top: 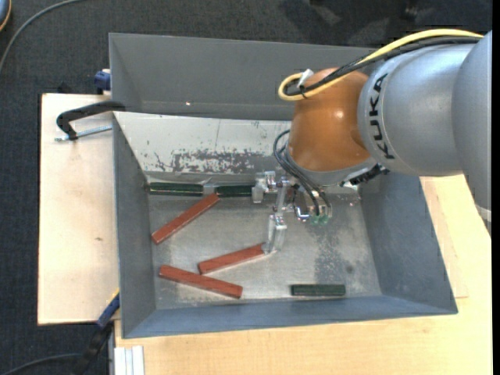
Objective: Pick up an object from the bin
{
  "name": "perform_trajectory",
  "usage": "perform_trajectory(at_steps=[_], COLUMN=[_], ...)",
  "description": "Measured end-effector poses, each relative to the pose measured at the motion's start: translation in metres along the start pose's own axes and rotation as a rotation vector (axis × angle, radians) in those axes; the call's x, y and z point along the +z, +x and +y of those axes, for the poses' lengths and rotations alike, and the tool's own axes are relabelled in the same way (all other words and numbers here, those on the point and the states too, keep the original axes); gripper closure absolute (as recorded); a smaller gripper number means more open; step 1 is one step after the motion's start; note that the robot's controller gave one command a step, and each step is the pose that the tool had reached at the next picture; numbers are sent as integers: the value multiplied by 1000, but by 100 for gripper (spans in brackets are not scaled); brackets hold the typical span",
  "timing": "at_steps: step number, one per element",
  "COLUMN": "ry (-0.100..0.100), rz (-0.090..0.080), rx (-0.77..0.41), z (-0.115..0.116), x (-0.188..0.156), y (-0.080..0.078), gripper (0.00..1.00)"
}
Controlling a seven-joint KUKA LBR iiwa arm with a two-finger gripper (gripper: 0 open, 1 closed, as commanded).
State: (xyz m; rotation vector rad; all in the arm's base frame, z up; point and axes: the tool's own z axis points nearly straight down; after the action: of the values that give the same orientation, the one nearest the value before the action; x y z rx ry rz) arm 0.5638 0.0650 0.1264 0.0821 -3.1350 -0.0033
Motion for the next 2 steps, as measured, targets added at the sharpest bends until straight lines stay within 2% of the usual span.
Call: perform_trajectory(at_steps=[1, 2], ry=[1, 0], rz=[1, -5], rx=[213, 213], z=[18, 18], x=[58, 56], y=[57, 55], gripper=[0, 100])
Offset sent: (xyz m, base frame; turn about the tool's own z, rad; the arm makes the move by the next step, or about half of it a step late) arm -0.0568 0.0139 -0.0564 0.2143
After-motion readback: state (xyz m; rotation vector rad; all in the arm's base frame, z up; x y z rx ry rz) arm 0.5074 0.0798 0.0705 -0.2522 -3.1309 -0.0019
